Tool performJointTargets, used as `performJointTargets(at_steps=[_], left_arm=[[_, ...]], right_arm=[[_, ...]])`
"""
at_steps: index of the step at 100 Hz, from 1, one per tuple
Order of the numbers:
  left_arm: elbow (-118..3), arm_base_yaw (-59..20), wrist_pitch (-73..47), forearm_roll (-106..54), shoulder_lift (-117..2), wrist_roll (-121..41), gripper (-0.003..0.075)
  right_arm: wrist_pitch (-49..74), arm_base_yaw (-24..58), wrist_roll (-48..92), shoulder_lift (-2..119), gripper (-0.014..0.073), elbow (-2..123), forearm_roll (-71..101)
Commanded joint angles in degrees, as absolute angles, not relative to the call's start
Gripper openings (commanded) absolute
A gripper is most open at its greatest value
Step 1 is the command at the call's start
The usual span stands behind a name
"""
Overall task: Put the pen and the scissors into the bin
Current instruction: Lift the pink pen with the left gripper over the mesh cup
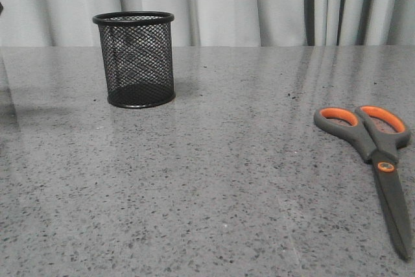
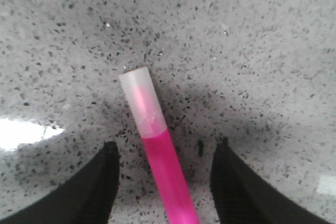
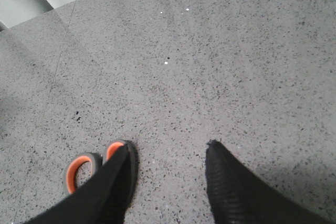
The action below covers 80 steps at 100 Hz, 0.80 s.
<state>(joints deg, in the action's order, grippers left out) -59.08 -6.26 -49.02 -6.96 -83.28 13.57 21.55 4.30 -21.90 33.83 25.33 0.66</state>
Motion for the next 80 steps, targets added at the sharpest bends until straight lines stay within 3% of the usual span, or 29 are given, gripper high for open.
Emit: performJointTargets(at_steps=[1, 29, 37, 50, 70, 80], left_arm=[[-61.0, -6.1, -47.7, -7.7, -83.2, 14.3, 0.0321], [-61.0, -6.1, -48.7, -7.7, -87.6, 14.3, 0.0288], [-61.0, -6.1, -50.4, -7.9, -89.0, 13.0, 0.0213], [-60.9, -6.1, -49.4, -9.6, -89.7, 7.6, -0.0022], [-61.0, -6.1, -35.0, -18.6, -83.9, 0.0, -0.0018], [-61.0, -7.3, -22.7, -32.4, -78.3, -15.0, -0.0018]], right_arm=[[18.0, 4.4, -21.6, 34.1, 0.0300, 27.6, 0.4], [19.1, 4.4, -21.6, 34.1, 0.0300, 27.6, 2.1], [20.1, 4.4, -21.6, 34.1, 0.0300, 27.6, 2.6], [21.7, 4.4, -21.6, 34.1, 0.0298, 27.6, 2.6], [21.8, 4.4, -21.6, 34.1, 0.0298, 27.6, 2.6], [21.7, 4.4, -21.6, 34.1, 0.0298, 27.6, 2.6]])
